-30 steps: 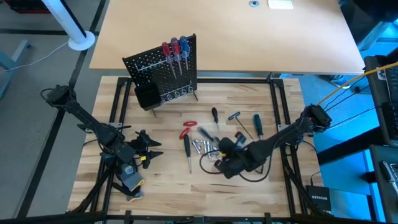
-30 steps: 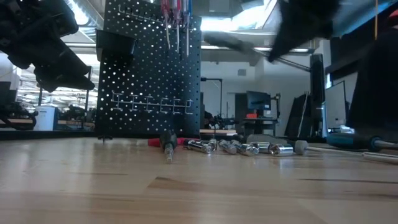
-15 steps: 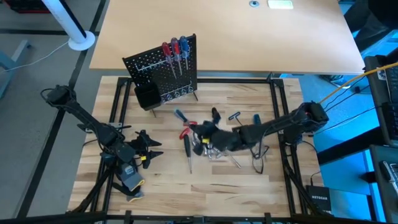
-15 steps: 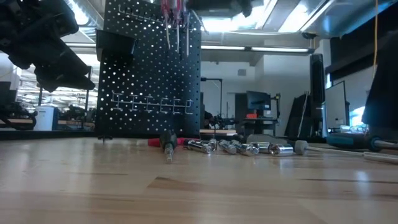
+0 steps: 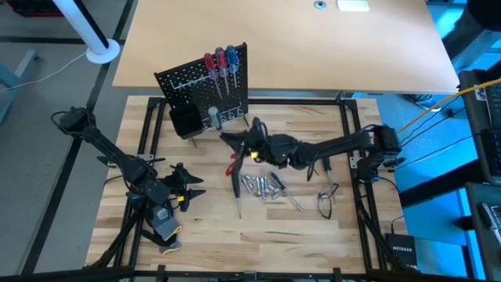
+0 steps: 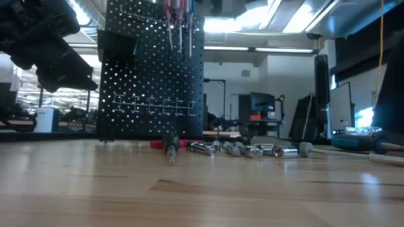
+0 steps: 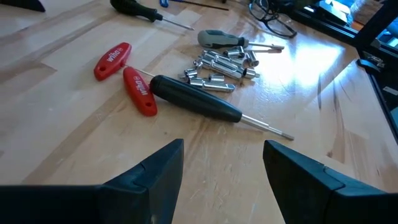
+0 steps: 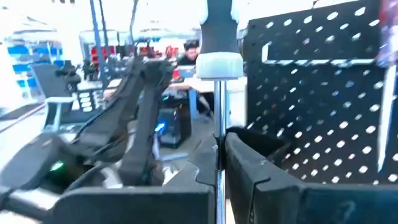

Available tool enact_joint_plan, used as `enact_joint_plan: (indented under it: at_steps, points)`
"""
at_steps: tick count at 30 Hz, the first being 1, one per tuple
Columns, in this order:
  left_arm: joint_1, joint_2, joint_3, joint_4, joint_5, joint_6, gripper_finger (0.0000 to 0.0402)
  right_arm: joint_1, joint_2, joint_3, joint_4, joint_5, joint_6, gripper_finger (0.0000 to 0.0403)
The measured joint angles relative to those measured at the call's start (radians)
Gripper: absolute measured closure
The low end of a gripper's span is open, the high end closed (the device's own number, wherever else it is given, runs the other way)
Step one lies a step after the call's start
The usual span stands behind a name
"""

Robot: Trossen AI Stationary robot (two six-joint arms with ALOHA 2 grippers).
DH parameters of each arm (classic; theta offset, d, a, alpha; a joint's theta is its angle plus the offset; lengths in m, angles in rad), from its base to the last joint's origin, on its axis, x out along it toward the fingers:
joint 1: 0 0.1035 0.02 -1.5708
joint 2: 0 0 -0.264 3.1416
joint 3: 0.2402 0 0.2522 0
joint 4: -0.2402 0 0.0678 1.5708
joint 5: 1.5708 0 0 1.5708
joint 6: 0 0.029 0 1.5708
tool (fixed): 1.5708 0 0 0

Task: Hang tools onto peg board
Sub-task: Hang the gray screwdriver onto the peg board

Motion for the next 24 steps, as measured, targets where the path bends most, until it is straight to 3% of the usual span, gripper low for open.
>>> enact_joint_plan:
  at_steps: [16, 24]
  points:
    - [0.000, 0.000, 0.000, -0.001, -0.014, -0.005, 0.0192, -0.206, 0.198, 0.316, -0.037, -0.160, -0.006, 0.0386]
    - [0.000, 0.000, 0.000, -0.001, -0.024, 0.013, 0.0192, -0.267, 0.288, 0.428, -0.086, -0.176, -0.005, 0.0386]
